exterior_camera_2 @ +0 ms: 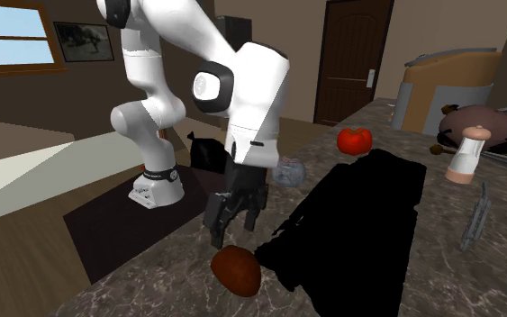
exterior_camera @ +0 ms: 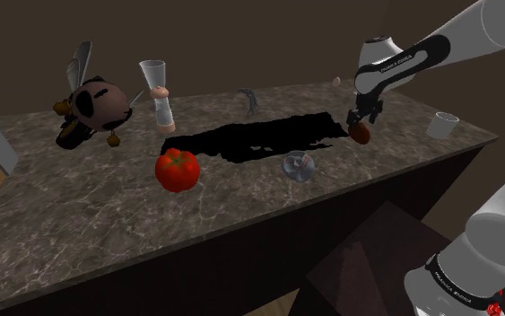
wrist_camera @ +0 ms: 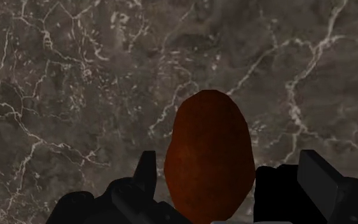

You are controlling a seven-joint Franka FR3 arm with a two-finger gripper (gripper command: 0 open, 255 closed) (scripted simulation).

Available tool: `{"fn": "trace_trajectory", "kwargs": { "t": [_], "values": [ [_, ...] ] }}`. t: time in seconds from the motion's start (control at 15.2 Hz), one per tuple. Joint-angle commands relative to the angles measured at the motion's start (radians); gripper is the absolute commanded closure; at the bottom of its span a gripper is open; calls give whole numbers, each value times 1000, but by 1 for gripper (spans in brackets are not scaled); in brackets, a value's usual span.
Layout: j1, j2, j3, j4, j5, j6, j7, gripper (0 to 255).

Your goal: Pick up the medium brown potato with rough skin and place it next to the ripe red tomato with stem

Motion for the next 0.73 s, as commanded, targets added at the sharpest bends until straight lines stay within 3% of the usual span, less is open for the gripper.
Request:
{"fn": "trace_trajectory", "kwargs": {
  "t": [0.0, 0.4, 0.66],
  "values": [
    [-7, 32, -7, 13, -4, 21, 2, 0],
    [-21, 87, -17, -10, -12, 102, 6, 0],
    [-21, 87, -17, -10, -12, 102, 6, 0]
  ]
}}
